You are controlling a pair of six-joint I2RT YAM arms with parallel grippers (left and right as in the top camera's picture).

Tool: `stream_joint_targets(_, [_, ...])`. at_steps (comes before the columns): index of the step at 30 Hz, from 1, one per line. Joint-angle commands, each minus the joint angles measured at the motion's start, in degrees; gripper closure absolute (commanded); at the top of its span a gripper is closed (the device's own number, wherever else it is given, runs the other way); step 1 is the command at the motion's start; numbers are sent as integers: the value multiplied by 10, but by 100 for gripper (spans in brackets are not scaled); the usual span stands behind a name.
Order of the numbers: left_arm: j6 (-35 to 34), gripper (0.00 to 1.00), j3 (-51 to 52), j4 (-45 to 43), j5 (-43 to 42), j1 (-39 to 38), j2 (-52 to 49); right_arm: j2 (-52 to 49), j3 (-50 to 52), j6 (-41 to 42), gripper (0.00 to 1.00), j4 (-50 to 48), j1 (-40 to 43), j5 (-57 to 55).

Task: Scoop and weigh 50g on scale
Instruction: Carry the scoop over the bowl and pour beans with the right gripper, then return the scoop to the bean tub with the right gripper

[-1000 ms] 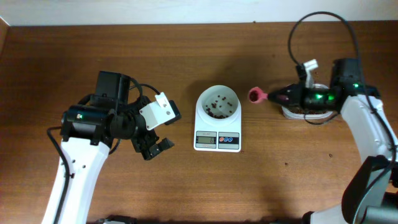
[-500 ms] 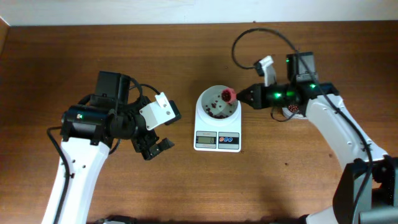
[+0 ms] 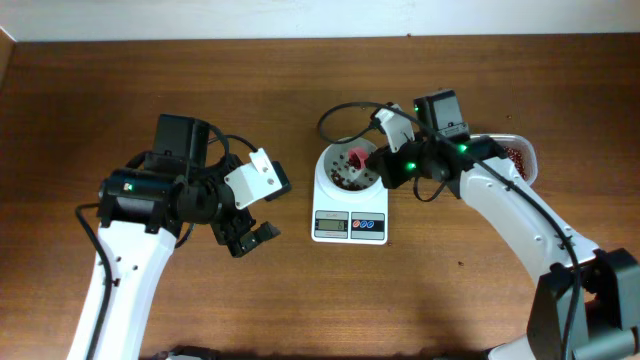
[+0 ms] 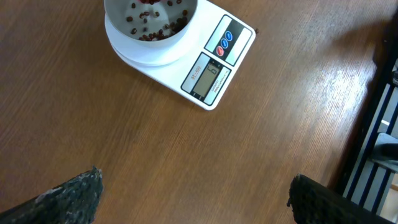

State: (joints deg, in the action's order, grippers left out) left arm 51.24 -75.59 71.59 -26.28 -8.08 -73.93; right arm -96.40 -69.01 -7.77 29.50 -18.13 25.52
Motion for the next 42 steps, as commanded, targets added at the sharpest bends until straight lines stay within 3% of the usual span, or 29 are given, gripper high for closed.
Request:
stream_joint_targets(1, [5,1,-4,1,-2,0,0,25,-11,-11,96,7,-20,-83])
stream_joint_targets(15, [5,1,-4,1,-2,0,0,61,-11,-82,96,29,-74,-127])
stream_joint_targets(28, [5,1,-4,1,-2,0,0,64,-12,-83,96,13,-57,-137])
stream_joint_targets(32, [5,1,-4,1,-2,0,0,64,-12,-68,96,17,-59,-77])
stream_joint_targets(35, [5,1,-4,1,-2,0,0,64,-12,-67,96,16,-50,-120])
stream_joint_targets(42, [5,1,-4,1,-2,0,0,131,-24,38,96,18,-7,-116])
